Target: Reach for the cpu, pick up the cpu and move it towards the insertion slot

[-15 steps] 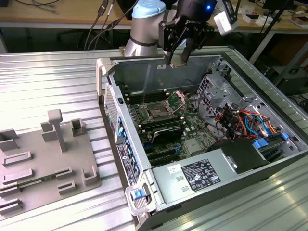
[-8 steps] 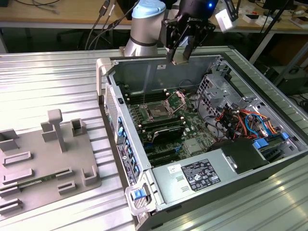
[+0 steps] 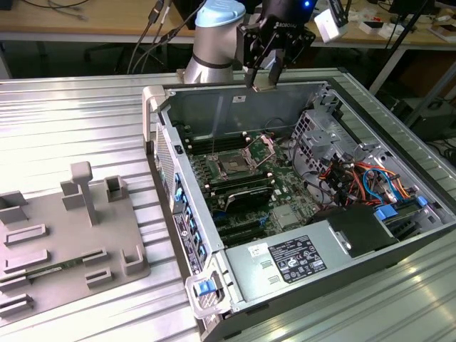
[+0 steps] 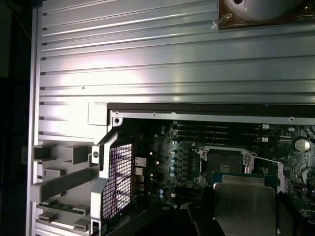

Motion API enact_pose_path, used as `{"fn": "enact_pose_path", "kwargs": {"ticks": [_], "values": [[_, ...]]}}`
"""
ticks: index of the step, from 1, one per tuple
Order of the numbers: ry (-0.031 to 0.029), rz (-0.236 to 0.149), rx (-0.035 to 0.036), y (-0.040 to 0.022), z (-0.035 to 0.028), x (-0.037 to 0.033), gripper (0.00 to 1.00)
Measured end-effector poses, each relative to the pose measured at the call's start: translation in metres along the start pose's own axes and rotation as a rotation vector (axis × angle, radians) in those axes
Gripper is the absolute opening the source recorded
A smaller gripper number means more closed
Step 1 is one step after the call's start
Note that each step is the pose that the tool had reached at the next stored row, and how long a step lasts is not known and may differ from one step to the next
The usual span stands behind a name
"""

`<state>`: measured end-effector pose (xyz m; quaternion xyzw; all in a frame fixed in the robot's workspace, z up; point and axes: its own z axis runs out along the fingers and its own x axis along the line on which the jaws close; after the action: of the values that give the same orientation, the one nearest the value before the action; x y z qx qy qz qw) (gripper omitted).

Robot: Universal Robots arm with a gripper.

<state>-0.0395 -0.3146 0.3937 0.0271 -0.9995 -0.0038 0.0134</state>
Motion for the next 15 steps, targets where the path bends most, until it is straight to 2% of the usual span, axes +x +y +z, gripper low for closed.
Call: {"fn": "enact_pose_path", "kwargs": {"ticks": [15], "values": [[-0.0001,0.007,-0.0002,0.0001,0.0001,0.0000,0.55]]}}
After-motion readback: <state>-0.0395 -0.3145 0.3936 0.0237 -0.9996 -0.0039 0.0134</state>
